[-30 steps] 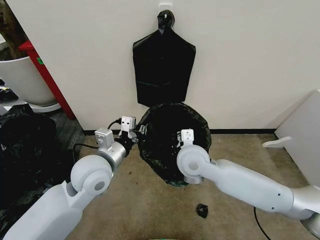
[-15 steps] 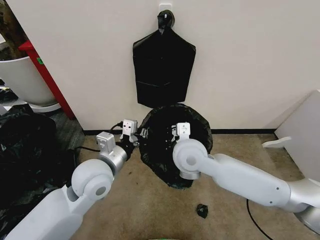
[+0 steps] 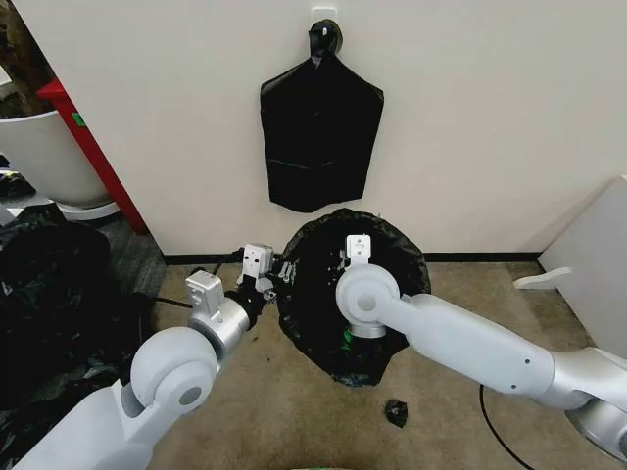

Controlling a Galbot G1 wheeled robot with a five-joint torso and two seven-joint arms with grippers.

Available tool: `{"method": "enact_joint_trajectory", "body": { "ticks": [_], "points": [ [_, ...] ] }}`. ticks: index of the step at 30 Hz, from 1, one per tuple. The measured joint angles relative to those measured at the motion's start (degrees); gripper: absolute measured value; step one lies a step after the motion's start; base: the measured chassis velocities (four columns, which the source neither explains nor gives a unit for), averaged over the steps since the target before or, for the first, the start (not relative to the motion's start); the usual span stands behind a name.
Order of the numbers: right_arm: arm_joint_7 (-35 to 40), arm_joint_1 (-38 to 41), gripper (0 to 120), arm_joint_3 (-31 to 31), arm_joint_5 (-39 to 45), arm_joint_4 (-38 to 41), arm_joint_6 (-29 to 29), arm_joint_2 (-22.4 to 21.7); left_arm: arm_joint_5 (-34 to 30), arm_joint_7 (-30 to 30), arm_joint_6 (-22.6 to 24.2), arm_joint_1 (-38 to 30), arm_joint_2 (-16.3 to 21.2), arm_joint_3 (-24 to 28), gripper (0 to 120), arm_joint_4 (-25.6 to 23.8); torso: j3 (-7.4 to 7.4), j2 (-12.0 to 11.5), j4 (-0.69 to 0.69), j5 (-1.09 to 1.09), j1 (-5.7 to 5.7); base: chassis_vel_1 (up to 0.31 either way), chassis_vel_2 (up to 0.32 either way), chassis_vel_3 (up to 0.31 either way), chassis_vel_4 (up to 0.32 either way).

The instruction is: Place the garbage bag over the trash bin.

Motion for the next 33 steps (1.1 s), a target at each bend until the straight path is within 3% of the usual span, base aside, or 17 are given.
{"method": "enact_joint_trajectory", "body": {
  "ticks": [11,23,33],
  "points": [
    [-0.69,-1.16,0,0.20,-0.66,0.18,-0.05,-0.80,-0.46,0.03,-0.16,0.24,0.02,-0.16,1,-1.12,0.00,0.00,0.00,0.00,0.00,0.000,0.000,0.000,0.000],
    [1.36,0.49,0,-2.96,3.19,6.54,0.30,-1.11,0.55,-0.27,-1.15,-0.45,-0.27,0.02,1,1.40,0.00,0.00,0.01,-0.01,0.00,0.000,0.000,0.000,0.000],
    [1.41,-2.95,0,-3.80,1.98,6.45,-0.15,-2.99,0.19,-0.42,-1.20,-1.03,-0.26,-0.31,1,1.09,0.00,0.00,-0.01,0.01,0.00,0.000,0.000,0.000,0.000]
  ]
}}
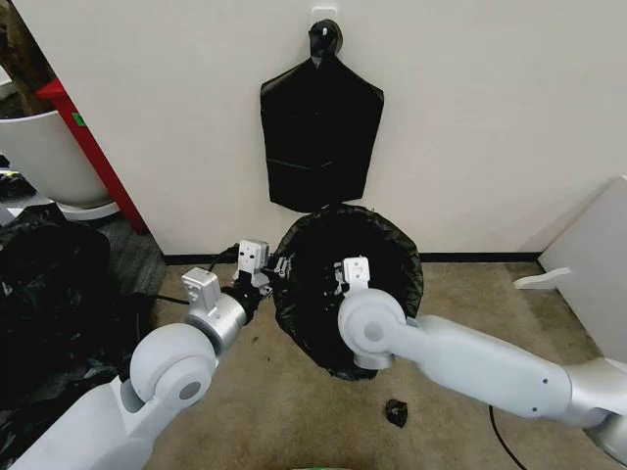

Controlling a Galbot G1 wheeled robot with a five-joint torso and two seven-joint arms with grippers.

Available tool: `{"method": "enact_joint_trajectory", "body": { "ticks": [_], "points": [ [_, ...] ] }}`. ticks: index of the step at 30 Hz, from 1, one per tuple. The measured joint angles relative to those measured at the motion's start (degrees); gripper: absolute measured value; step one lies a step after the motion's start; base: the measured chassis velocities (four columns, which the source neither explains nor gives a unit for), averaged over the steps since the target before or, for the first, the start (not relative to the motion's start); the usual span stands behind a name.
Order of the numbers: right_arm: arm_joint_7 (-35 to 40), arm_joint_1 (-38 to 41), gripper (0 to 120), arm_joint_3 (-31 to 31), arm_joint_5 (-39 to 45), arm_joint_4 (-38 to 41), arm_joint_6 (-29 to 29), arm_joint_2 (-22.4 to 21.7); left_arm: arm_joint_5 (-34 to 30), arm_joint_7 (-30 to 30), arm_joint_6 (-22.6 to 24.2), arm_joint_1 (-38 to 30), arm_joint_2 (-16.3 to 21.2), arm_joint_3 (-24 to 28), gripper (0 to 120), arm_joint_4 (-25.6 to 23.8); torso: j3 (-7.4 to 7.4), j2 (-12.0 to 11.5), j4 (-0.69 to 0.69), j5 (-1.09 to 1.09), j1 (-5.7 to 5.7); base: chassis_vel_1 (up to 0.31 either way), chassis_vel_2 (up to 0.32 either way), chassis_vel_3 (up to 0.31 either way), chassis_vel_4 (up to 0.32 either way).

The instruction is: Place the garbage bag over the trash bin.

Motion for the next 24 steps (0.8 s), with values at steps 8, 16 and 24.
{"method": "enact_joint_trajectory", "body": {
  "ticks": [8,16,24],
  "points": [
    [0.08,3.14,0,1.07,1.59,1.63,0.43,0.86,0.20,0.06,0.00,-0.19,-0.06,0.52,1,0.40,0.00,0.00,0.01,-0.02,0.00,0.000,0.000,0.000,0.000],
    [0.20,4.65,0,0.30,3.05,0.26,1.51,4.65,0.05,0.12,0.01,-0.50,0.08,0.82,1,0.17,0.00,0.00,0.02,-0.01,0.00,0.000,0.000,0.000,0.000],
    [-0.46,3.04,0,-0.22,-0.15,-3.92,1.53,7.00,-0.94,-0.20,0.16,-0.43,0.16,0.35,1,-1.04,0.00,0.00,0.01,-0.01,0.00,0.000,0.000,0.000,0.000]
  ]
}}
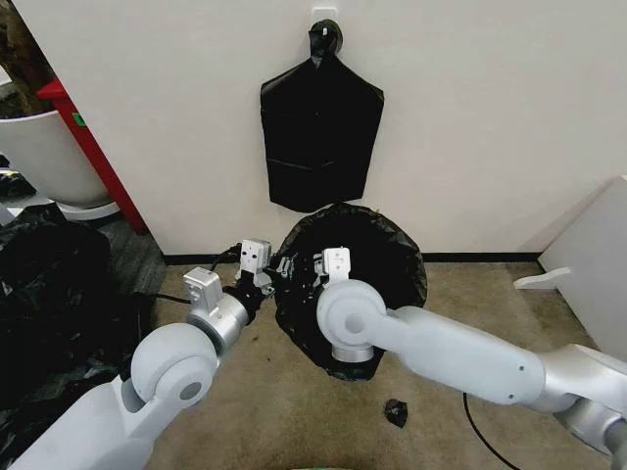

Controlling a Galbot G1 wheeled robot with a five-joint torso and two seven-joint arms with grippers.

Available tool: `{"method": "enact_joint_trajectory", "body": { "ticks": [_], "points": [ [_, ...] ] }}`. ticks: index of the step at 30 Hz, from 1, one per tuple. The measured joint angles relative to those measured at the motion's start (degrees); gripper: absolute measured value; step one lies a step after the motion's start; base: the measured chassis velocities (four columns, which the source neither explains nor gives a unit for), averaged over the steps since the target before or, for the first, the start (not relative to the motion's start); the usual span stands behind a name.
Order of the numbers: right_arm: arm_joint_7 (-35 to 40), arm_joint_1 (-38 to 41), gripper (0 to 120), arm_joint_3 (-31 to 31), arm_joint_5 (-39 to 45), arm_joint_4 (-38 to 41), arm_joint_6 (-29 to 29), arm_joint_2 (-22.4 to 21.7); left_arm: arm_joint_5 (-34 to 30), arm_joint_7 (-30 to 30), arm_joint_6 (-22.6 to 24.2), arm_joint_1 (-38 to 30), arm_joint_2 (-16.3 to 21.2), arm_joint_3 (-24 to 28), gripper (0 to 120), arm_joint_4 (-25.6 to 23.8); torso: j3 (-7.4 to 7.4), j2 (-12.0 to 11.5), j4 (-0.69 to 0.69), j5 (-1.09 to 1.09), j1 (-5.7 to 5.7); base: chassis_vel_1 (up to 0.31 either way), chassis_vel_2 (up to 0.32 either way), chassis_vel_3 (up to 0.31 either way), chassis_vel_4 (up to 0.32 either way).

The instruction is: Place the garbage bag over the trash bin.

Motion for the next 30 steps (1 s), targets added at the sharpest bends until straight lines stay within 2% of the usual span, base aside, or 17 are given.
{"method": "enact_joint_trajectory", "body": {
  "ticks": [7,23,30],
  "points": [
    [-0.70,-0.07,0,0.73,-0.81,-0.89,-0.53,-1.42,-0.46,-0.22,0.17,-0.01,0.22,-0.44,1,-0.42,0.00,0.00,-0.01,0.00,0.00,0.000,0.000,0.000,0.000],
    [0.79,0.66,0,1.96,2.83,6.49,0.63,-4.89,1.18,0.24,-0.24,-0.15,-0.42,-0.14,1,4.06,0.00,0.00,-0.01,0.00,0.00,0.000,0.000,0.000,0.000],
    [0.60,-0.39,0,3.04,0.77,3.44,-0.63,-5.37,1.30,0.11,-0.32,0.12,-0.47,-0.01,1,3.18,0.00,0.00,0.00,0.01,0.00,0.000,0.000,0.000,0.000]
  ]
}}
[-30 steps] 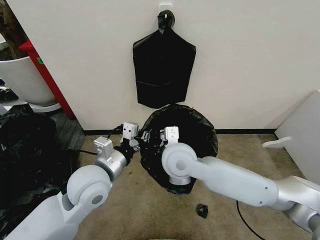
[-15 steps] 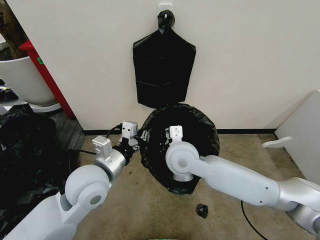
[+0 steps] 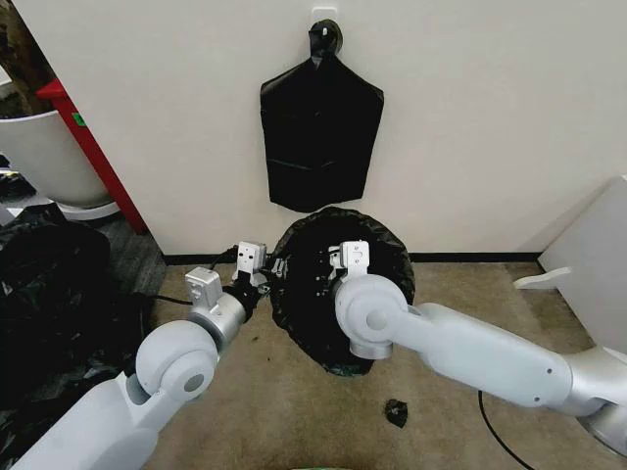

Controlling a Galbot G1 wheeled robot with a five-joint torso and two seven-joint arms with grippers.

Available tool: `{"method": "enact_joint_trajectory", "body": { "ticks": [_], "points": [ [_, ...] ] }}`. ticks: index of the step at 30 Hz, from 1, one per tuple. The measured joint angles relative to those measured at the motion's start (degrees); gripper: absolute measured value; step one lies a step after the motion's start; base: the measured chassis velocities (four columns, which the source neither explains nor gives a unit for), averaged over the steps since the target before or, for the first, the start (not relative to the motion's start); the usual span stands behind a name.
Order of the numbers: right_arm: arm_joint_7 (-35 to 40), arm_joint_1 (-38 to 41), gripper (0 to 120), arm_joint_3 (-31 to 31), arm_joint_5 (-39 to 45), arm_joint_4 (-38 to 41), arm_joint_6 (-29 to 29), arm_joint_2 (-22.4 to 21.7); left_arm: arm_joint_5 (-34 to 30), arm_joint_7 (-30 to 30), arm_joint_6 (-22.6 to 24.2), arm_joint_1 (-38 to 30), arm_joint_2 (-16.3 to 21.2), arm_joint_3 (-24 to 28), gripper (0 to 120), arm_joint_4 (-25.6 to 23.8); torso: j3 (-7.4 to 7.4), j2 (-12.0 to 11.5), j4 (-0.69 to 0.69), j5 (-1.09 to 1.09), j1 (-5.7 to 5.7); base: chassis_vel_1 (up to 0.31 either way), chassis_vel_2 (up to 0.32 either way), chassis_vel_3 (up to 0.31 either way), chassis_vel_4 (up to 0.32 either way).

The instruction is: Place the garbage bag over the trash bin.

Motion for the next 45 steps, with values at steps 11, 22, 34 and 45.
{"method": "enact_joint_trajectory", "body": {
  "ticks": [11,22,34,45],
  "points": [
    [-3.08,-3.60,0,2.31,-4.67,-3.70,-2.27,-2.60,-0.53,-0.08,0.01,1.89,0.21,-0.49,1,-3.38,0.00,0.00,0.00,0.00,0.00,0.000,0.000,0.000,0.000],
    [-3.28,-3.65,0,3.36,-3.05,-0.29,-1.59,-3.31,-0.83,-0.03,0.27,2.28,0.43,-0.58,1,-2.98,0.00,0.00,0.00,0.00,0.00,0.000,0.000,0.000,0.000],
    [-5.61,-3.69,0,3.99,-0.54,9.98,-2.10,-7.74,-3.18,-4.08,1.95,3.36,-1.09,0.33,1,2.33,0.00,0.00,0.00,-0.01,0.00,0.000,0.000,0.000,0.000],
    [-14.88,-8.45,0,8.00,-0.04,17.86,-1.06,-10.80,-13.82,-11.56,3.42,-0.46,-2.83,0.86,1,6.82,0.00,0.00,0.00,0.00,0.00,0.000,0.000,0.000,0.000]
  ]
}}
